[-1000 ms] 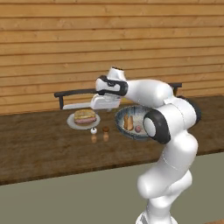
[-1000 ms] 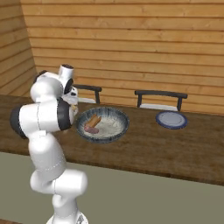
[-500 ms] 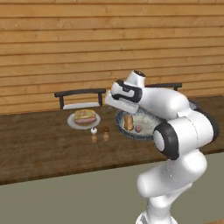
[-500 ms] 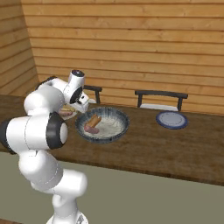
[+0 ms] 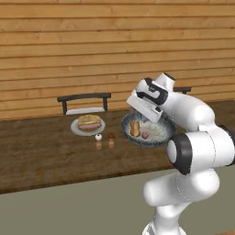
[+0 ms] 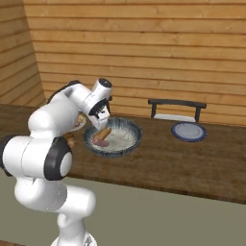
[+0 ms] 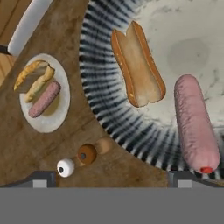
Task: Place one bun and one sausage from the bowl on each plate.
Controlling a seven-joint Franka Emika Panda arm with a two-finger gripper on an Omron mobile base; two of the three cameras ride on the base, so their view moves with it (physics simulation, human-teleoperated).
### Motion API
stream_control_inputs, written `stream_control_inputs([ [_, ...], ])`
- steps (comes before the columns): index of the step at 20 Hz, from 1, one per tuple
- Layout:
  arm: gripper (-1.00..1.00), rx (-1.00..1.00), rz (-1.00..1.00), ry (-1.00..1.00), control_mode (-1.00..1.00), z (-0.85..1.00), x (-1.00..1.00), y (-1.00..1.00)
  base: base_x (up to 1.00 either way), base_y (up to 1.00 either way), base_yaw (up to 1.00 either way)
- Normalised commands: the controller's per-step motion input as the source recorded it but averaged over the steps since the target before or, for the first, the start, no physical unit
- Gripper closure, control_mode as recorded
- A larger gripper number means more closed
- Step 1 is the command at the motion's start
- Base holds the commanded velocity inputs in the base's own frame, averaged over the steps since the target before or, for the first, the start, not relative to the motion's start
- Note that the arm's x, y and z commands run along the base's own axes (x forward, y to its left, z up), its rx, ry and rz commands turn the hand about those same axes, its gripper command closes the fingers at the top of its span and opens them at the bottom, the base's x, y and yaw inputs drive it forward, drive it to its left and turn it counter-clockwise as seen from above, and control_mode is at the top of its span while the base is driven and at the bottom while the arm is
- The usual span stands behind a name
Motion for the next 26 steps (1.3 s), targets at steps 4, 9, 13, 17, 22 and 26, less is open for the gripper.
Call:
stream_control_inputs([
  [4, -1.00, 0.10, 0.00, 0.27, -1.00, 0.00, -0.02, -0.55, 0.00, 0.00, 0.00],
  [9, -1.00, 0.08, 0.00, 0.28, -1.00, -0.04, 0.00, -0.45, 0.00, 0.00, 0.00],
  [13, -1.00, 0.00, -0.02, 0.23, -1.00, -0.34, 0.00, -0.14, 0.00, 0.00, 0.00],
  [17, -1.00, -0.02, 0.00, 0.13, -1.00, -0.41, 0.00, -0.01, 0.00, 0.00, 0.00],
  [22, -1.00, -0.07, 0.00, 0.04, -1.00, -0.28, 0.00, 0.00, 0.00, 0.00, 0.00],
  [26, -1.00, -0.07, 0.00, 0.00, -1.00, -0.02, 0.00, 0.01, 0.00, 0.00, 0.00],
])
